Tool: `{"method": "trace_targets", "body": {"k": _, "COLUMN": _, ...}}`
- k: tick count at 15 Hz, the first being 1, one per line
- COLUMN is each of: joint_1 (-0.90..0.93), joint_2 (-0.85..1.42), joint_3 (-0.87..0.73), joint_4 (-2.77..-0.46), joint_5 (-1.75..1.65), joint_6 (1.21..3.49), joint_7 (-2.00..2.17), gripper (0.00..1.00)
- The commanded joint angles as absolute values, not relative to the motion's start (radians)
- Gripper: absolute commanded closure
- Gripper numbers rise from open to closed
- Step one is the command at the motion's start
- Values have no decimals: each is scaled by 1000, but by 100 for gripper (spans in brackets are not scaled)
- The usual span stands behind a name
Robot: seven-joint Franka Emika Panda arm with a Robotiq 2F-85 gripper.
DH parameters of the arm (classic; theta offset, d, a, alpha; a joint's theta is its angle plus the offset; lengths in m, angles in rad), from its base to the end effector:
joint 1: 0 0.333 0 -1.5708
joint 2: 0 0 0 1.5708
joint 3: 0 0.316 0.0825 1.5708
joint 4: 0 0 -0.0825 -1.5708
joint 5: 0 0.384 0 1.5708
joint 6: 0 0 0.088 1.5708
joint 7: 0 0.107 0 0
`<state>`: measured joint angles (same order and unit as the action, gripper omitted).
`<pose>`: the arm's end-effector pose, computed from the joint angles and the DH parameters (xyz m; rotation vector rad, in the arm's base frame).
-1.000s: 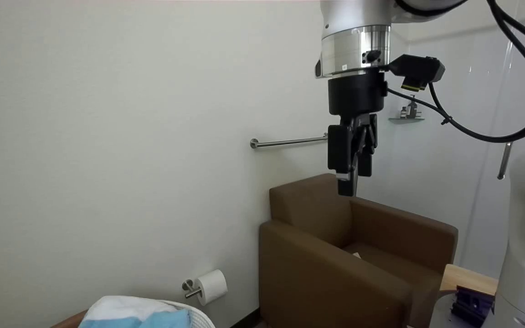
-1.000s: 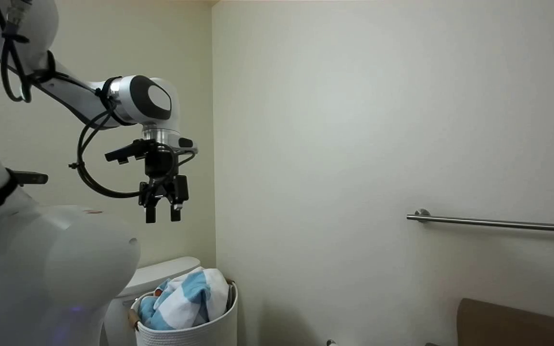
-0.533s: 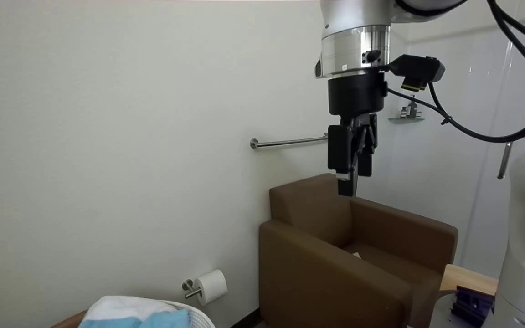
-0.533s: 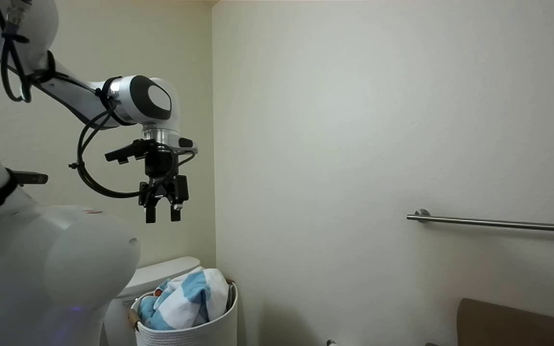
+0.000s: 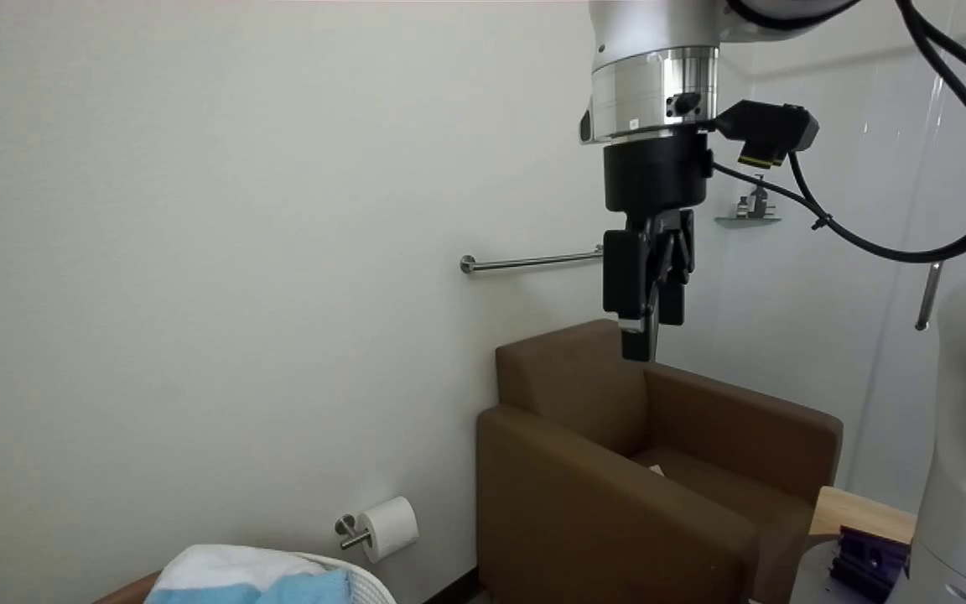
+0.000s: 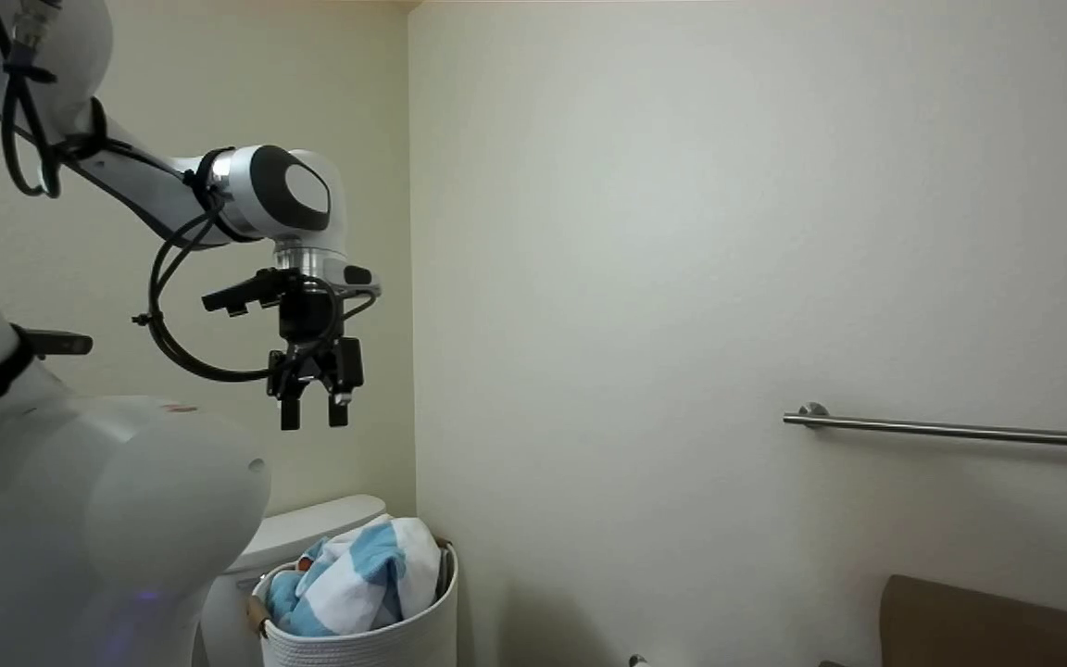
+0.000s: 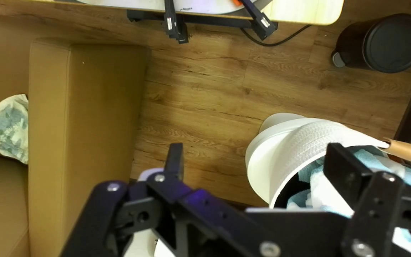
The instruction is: Pick up the cloth and put it on the sofa
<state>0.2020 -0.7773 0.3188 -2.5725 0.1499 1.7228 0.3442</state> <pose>0.2651 0.1757 0.4841 3.0348 0.0732 -0.0894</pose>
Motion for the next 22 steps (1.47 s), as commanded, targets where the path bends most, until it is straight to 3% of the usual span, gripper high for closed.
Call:
{"method": "trace_targets", "body": {"k": 1, "joint_1": 197, "joint_2": -757, "joint_3": 326, "joint_4": -2568, "joint_5": 152, "joint_6": 1741, "joint_7": 341, "gripper": 0}}
{"method": "trace_targets", "body": {"k": 11, "joint_1": 133, "joint_2": -381, "joint_3": 521, "joint_4": -2466, "joint_5": 9, "joint_6": 2289, "joint_7": 542, "gripper": 0}}
{"method": "trace_targets", "body": {"k": 13, "joint_1": 79, "joint_2": -250, "joint_3": 585, "joint_4": -2394, "joint_5": 8, "joint_6": 2276, "joint_7": 527, "gripper": 0}}
{"method": "trace_targets", "body": {"k": 14, "joint_1": 172, "joint_2": -383, "joint_3": 496, "joint_4": -2477, "joint_5": 7, "joint_6": 2270, "joint_7": 523, "gripper": 0}}
{"method": "trace_targets", "body": {"k": 17, "joint_1": 147, "joint_2": -251, "joint_3": 519, "joint_4": -2407, "joint_5": 6, "joint_6": 2270, "joint_7": 522, "gripper": 0}}
{"method": "trace_targets", "body": {"k": 22, "joint_1": 153, "joint_2": -247, "joint_3": 512, "joint_4": -2412, "joint_5": -9, "joint_6": 2290, "joint_7": 523, "gripper": 0}}
